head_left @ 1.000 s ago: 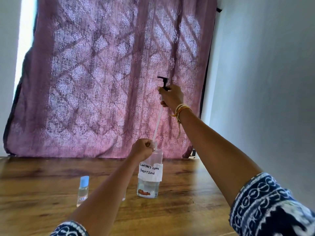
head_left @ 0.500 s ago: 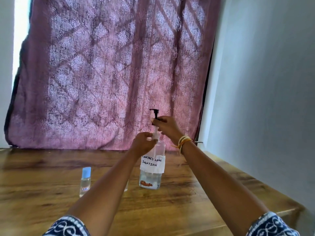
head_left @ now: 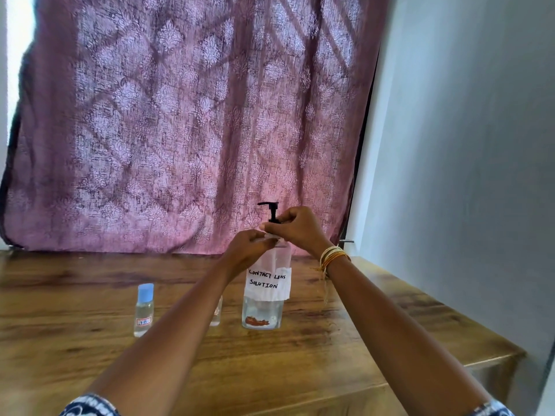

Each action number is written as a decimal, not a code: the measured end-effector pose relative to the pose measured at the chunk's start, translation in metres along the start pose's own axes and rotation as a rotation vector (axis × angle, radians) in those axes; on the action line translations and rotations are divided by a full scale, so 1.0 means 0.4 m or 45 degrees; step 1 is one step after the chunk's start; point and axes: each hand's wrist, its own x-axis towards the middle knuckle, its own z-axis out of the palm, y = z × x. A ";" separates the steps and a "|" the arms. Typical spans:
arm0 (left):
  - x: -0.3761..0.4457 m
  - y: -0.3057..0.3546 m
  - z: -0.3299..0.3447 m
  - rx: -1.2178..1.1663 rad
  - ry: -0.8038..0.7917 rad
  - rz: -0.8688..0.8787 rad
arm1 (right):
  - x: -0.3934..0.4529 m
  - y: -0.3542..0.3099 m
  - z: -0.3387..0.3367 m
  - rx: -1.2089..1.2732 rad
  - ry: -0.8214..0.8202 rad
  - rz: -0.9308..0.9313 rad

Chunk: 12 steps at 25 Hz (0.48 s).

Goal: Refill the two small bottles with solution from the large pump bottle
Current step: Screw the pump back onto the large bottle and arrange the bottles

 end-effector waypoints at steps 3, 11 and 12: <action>-0.029 0.016 0.004 0.013 0.000 0.030 | -0.026 -0.011 -0.001 -0.101 0.085 -0.015; -0.078 0.030 0.003 0.019 0.057 0.023 | -0.073 -0.041 -0.082 0.457 -0.340 -0.062; -0.082 0.031 0.008 0.028 0.086 0.038 | -0.076 -0.044 -0.085 0.456 -0.357 -0.078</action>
